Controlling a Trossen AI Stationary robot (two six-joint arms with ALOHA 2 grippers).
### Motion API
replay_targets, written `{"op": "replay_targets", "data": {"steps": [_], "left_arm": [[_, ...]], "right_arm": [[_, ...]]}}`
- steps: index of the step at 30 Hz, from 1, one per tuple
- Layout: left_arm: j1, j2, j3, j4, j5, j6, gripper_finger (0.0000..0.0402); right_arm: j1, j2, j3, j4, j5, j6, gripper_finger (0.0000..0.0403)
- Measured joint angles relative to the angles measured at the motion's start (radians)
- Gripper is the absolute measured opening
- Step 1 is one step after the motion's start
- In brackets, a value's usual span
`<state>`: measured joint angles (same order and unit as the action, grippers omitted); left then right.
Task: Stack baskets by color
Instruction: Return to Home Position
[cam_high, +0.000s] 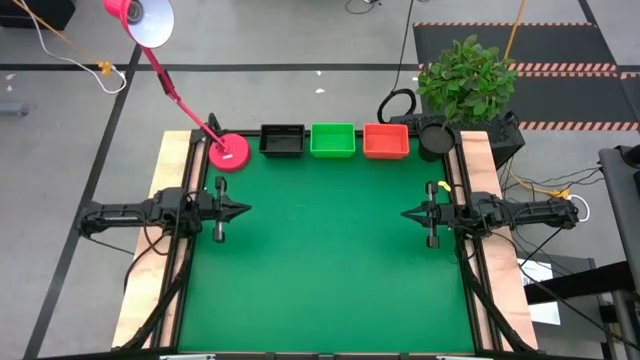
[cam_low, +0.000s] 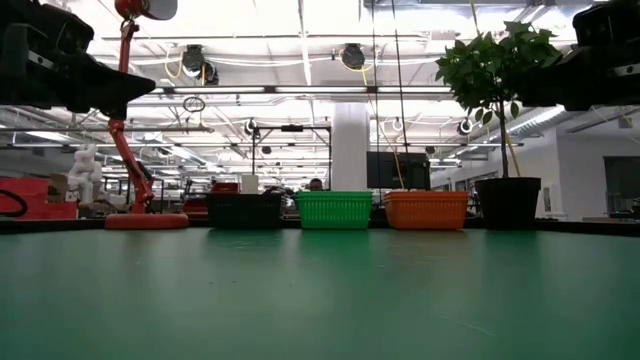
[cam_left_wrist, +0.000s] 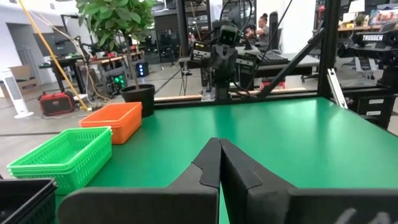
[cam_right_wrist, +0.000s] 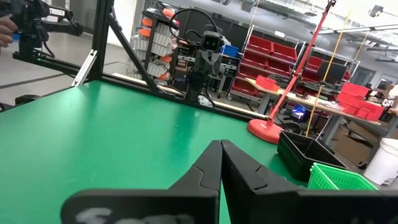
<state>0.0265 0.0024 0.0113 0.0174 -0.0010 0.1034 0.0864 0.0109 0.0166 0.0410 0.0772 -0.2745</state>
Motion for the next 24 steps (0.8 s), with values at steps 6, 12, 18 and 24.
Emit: {"op": "replay_targets", "data": {"steps": [6, 12, 18, 24], "left_arm": [[0.000, 0.000, 0.000, -0.004, 0.000, 0.001, 0.0001], [0.000, 0.003, 0.000, -0.006, 0.000, 0.000, 0.0006], [0.000, 0.006, 0.000, -0.006, 0.000, -0.008, 0.0019], [0.000, 0.006, 0.000, -0.006, 0.000, -0.002, 0.0007]], "right_arm": [[0.000, 0.000, 0.000, 0.000, 0.000, 0.000, 0.0000], [0.000, 0.000, 0.000, 0.000, 0.000, 0.000, 0.0000], [0.000, 0.000, 0.000, 0.000, 0.000, 0.000, 0.0000], [0.000, 0.000, 0.000, 0.000, 0.000, 0.000, 0.0000]]}}
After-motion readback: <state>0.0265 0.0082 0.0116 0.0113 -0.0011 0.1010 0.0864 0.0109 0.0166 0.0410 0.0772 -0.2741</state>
